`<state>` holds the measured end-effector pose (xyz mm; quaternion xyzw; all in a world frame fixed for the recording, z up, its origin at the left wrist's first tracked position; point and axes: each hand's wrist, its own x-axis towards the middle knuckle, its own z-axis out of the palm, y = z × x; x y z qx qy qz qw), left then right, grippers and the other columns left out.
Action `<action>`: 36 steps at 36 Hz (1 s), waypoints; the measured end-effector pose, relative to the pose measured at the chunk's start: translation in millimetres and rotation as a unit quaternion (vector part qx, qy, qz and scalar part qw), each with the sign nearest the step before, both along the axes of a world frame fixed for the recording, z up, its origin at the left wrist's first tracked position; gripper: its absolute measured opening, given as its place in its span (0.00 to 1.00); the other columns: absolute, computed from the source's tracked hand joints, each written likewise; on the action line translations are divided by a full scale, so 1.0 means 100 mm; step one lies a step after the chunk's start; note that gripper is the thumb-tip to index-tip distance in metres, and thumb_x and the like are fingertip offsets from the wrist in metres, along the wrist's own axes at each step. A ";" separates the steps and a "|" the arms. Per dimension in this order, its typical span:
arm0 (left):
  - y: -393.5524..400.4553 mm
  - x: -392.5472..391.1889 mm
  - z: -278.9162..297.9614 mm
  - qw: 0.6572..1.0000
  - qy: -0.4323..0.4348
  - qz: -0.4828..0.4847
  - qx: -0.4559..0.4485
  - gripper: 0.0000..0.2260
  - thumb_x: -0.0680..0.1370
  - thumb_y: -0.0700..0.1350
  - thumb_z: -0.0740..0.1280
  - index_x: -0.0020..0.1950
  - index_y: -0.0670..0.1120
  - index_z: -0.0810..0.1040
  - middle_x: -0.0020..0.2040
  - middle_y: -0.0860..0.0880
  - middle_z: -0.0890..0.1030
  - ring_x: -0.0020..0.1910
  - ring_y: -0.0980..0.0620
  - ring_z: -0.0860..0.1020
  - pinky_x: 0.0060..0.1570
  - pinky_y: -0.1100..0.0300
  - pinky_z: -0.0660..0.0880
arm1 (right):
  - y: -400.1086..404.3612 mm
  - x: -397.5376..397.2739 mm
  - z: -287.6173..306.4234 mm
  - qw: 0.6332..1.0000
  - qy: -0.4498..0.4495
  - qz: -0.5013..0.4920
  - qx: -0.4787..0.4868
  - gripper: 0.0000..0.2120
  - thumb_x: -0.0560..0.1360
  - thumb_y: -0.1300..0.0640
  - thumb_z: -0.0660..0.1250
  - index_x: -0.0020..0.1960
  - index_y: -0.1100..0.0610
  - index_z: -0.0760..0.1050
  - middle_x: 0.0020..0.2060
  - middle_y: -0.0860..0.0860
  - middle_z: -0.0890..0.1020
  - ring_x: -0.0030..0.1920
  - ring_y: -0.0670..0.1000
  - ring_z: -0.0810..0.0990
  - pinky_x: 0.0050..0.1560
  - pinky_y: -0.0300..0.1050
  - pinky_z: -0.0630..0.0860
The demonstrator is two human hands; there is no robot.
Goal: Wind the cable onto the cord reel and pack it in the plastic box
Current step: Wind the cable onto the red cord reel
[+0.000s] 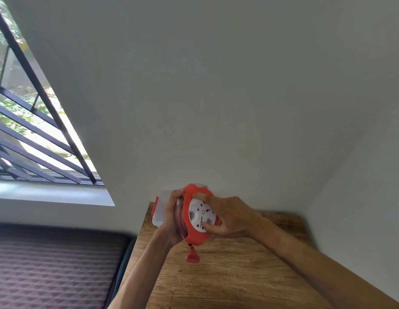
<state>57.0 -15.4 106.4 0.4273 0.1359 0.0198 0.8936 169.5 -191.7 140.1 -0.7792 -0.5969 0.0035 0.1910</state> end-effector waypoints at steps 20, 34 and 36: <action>0.07 0.04 -0.06 0.997 0.018 0.058 -0.045 0.32 0.74 0.68 0.67 0.62 0.43 0.90 0.56 0.37 0.88 0.50 0.39 0.88 0.48 0.46 0.86 | 0.12 -0.06 -0.29 0.997 0.032 -0.065 0.024 0.24 0.83 0.36 0.57 0.75 0.44 0.61 0.66 0.43 0.76 0.56 0.50 0.77 0.46 0.53 0.81; 0.07 0.07 -0.15 0.997 -0.014 -0.007 -0.076 0.36 0.72 0.68 0.74 0.70 0.43 0.86 0.62 0.36 0.87 0.56 0.38 0.87 0.56 0.43 0.84 | 0.13 0.06 -0.17 1.000 -0.007 0.021 0.005 0.28 0.82 0.36 0.62 0.77 0.46 0.64 0.73 0.51 0.73 0.60 0.54 0.80 0.52 0.53 0.82; 0.05 0.11 -0.15 0.997 -0.009 0.013 -0.076 0.32 0.73 0.67 0.73 0.64 0.43 0.89 0.58 0.38 0.88 0.53 0.39 0.88 0.53 0.45 0.86 | 0.17 -0.01 -0.22 0.998 0.047 -0.032 0.025 0.27 0.83 0.35 0.62 0.76 0.44 0.62 0.76 0.47 0.69 0.63 0.54 0.78 0.55 0.55 0.82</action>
